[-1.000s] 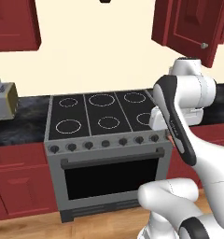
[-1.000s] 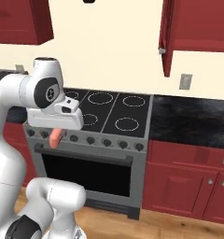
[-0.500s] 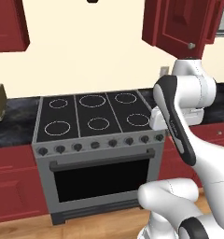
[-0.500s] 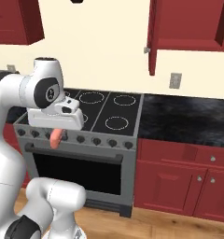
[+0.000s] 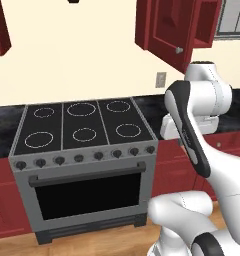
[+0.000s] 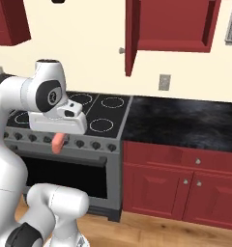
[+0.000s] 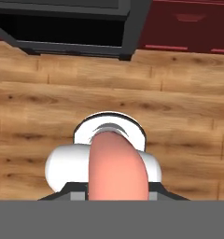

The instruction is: Pick up the bar soap and dish brush from the sink, and place them back in the cabinet, and close the cabinet door.

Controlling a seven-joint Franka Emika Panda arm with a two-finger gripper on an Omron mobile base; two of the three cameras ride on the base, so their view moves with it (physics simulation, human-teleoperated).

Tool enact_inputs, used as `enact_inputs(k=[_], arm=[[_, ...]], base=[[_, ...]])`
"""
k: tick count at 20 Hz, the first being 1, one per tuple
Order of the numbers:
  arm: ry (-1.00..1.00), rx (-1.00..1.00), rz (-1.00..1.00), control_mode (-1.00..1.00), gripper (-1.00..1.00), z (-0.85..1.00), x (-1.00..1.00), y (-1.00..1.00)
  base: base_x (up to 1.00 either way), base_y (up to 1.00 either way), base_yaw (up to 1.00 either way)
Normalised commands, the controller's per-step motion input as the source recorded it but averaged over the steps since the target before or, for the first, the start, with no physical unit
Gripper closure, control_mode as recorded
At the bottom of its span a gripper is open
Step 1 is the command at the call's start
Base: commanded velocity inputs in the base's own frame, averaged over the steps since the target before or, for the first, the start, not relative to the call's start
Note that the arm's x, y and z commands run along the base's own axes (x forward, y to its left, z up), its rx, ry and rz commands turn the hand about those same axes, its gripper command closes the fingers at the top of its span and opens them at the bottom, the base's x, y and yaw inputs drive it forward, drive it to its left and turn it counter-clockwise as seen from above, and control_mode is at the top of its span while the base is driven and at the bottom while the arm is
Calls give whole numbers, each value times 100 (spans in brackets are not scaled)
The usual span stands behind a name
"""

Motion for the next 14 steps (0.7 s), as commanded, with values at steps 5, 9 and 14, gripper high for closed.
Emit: enact_inputs(k=[5,9,14], arm=[[0,0,0,100,100,0,0,0],[0,0,0,100,100,0,0,0],[0,0,0,100,100,0,0,0]], base=[[0,-51,0],[0,-53,0],[0,-53,0]])
